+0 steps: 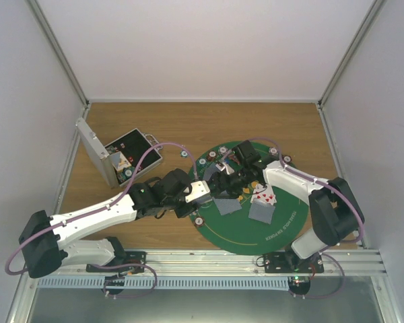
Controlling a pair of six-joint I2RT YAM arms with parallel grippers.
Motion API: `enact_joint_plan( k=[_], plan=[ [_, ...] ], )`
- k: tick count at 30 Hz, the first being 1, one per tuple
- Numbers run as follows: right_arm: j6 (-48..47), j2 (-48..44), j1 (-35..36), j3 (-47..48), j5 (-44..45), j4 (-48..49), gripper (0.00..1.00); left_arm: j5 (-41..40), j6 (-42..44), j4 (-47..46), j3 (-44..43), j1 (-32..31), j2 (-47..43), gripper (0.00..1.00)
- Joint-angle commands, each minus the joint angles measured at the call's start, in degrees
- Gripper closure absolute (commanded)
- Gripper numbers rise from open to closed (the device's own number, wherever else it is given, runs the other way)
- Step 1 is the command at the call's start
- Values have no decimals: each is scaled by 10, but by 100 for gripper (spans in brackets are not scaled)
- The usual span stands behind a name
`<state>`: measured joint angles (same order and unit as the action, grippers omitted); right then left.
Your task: Distribute texas hold em gaming equipment
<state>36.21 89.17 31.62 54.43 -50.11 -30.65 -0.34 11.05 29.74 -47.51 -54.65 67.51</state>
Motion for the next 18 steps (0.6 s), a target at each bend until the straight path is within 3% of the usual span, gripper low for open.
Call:
enact_joint_plan(
  k=[1,18],
  plan=[
    [-14,8,8,10,-16,-5,24,-2,-2,-35,5,-5,-8,44],
    [5,21,13,18,-78,34,33,-18,-9,-41,9,-5,-5,45]
  ],
)
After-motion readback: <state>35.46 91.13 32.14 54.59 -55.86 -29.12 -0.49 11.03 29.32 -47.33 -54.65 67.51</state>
